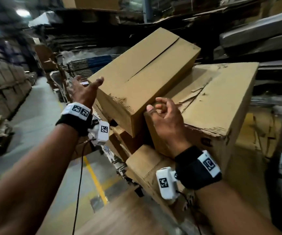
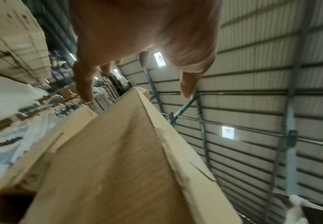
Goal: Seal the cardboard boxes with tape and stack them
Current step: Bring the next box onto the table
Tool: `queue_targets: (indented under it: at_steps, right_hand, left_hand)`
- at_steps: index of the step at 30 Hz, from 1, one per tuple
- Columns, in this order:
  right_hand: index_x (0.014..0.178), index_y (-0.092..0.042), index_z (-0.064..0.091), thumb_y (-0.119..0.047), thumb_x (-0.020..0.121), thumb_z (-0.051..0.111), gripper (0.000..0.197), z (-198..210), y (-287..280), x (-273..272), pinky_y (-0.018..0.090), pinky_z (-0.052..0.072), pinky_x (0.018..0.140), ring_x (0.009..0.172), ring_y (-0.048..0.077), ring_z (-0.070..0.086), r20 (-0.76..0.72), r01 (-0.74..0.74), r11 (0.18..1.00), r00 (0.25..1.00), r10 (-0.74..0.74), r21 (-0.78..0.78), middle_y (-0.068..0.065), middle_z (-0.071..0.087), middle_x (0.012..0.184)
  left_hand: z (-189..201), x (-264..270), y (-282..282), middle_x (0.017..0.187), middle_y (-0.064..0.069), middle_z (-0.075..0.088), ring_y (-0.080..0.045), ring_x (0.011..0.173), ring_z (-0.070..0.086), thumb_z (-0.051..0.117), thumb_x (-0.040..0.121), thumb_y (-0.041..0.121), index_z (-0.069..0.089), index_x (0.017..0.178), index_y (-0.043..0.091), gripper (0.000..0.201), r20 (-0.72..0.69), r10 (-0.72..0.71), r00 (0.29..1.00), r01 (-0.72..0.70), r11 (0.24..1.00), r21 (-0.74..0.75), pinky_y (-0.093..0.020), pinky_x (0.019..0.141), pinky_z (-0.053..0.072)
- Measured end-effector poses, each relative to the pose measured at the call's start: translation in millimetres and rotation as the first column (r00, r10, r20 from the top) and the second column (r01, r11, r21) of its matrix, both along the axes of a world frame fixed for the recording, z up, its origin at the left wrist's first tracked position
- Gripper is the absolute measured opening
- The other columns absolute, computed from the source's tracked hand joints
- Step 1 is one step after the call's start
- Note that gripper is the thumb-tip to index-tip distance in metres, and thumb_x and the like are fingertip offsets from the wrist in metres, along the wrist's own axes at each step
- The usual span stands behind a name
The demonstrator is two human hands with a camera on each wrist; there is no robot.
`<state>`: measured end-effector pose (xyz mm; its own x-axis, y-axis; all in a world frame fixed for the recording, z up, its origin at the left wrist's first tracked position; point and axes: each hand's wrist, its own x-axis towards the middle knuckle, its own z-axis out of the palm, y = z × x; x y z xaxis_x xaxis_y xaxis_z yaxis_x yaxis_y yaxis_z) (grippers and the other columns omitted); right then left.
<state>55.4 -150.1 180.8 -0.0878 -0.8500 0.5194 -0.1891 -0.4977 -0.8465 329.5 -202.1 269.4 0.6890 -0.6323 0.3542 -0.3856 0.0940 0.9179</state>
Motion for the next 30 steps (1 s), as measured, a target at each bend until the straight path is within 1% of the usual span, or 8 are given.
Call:
queue_targets:
  at_steps: [2,5,9,12,17,23,27,30]
  right_hand:
    - [0.142,-0.035,0.050,-0.057,0.093,0.065,0.056,-1,-12,24,0.048,0.059,0.094,0.113,0.017,0.064,-0.014,-0.058,0.994,0.998,0.059,0.092,0.003,0.056,0.141]
    - [0.154,-0.044,0.033,-0.065,0.093,0.059,0.069,5,-26,45,0.051,0.047,0.111,0.149,0.035,0.033,-0.212,0.000,1.000,0.977,0.002,0.010,0.013,0.014,0.170]
    - [0.159,-0.047,0.019,-0.071,0.089,0.059,0.084,17,-43,64,0.059,0.034,0.118,0.157,0.040,0.006,-0.240,-0.004,0.985,0.970,0.046,0.172,0.014,-0.015,0.171]
    - [0.163,-0.038,0.015,-0.067,0.090,0.062,0.091,14,-54,77,0.051,0.028,0.121,0.157,0.036,0.011,-0.219,-0.019,0.973,0.973,0.071,0.232,0.017,-0.001,0.171]
    - [0.162,-0.029,0.027,-0.043,0.092,0.073,0.085,-3,-63,86,0.026,0.035,0.111,0.148,0.031,0.037,-0.165,-0.035,0.991,0.985,0.056,0.129,0.018,0.029,0.164]
    - [0.160,-0.031,0.032,-0.047,0.090,0.074,0.083,0,-50,92,0.041,0.037,0.121,0.151,0.027,0.034,-0.118,-0.009,1.000,0.993,0.010,0.012,0.015,0.030,0.165]
    - [0.160,-0.037,0.030,-0.045,0.093,0.073,0.081,22,-24,97,0.023,0.026,0.118,0.141,-0.002,0.018,-0.104,-0.047,0.990,0.994,0.033,-0.132,0.003,0.029,0.167]
    - [0.158,-0.039,0.033,-0.044,0.090,0.076,0.081,40,4,110,0.021,0.027,0.115,0.145,0.004,0.025,-0.099,-0.081,0.978,0.993,0.062,-0.192,0.005,0.024,0.169]
  left_hand:
    - [2,15,-13,0.167,-0.008,0.009,-0.045,0.145,0.035,0.084,0.045,0.083,0.023,0.158,0.044,0.135,-0.006,-0.052,0.999,0.052,0.994,0.099,-0.065,0.088,0.057]
    - [12,20,-33,0.171,-0.007,-0.024,-0.051,0.155,0.009,0.088,0.044,0.083,-0.008,0.156,0.057,0.150,0.133,-0.160,0.978,0.120,0.956,0.268,-0.075,0.086,0.053]
    - [24,33,-61,0.173,-0.008,-0.007,-0.051,0.152,0.021,0.092,0.034,0.083,0.007,0.156,0.056,0.151,0.088,-0.170,0.981,0.134,0.938,0.319,-0.078,0.080,0.052]
    - [26,39,-74,0.156,-0.009,0.042,-0.044,0.125,0.056,0.100,0.032,0.069,0.034,0.154,0.035,0.143,-0.071,-0.205,0.976,0.216,0.949,0.229,-0.074,0.083,0.054]
    - [28,31,-68,0.116,-0.016,0.074,-0.040,0.086,0.077,0.107,0.041,0.041,0.060,0.133,0.010,0.108,-0.184,-0.282,0.941,0.293,0.955,0.034,-0.062,0.062,0.061]
    - [56,24,-36,0.108,-0.012,0.078,-0.032,0.085,0.079,0.105,0.056,0.035,0.059,0.118,0.017,0.079,-0.082,-0.311,0.947,0.303,0.949,-0.090,-0.056,0.064,0.063]
    - [82,30,7,0.114,-0.011,0.077,-0.033,0.090,0.079,0.102,0.062,0.032,0.054,0.132,0.009,0.088,-0.029,-0.346,0.938,0.330,0.913,-0.240,-0.061,0.065,0.062]
    - [94,50,51,0.119,-0.012,0.075,-0.033,0.094,0.078,0.101,0.065,0.032,0.052,0.134,0.010,0.087,-0.027,-0.326,0.945,0.302,0.900,-0.315,-0.060,0.067,0.062]
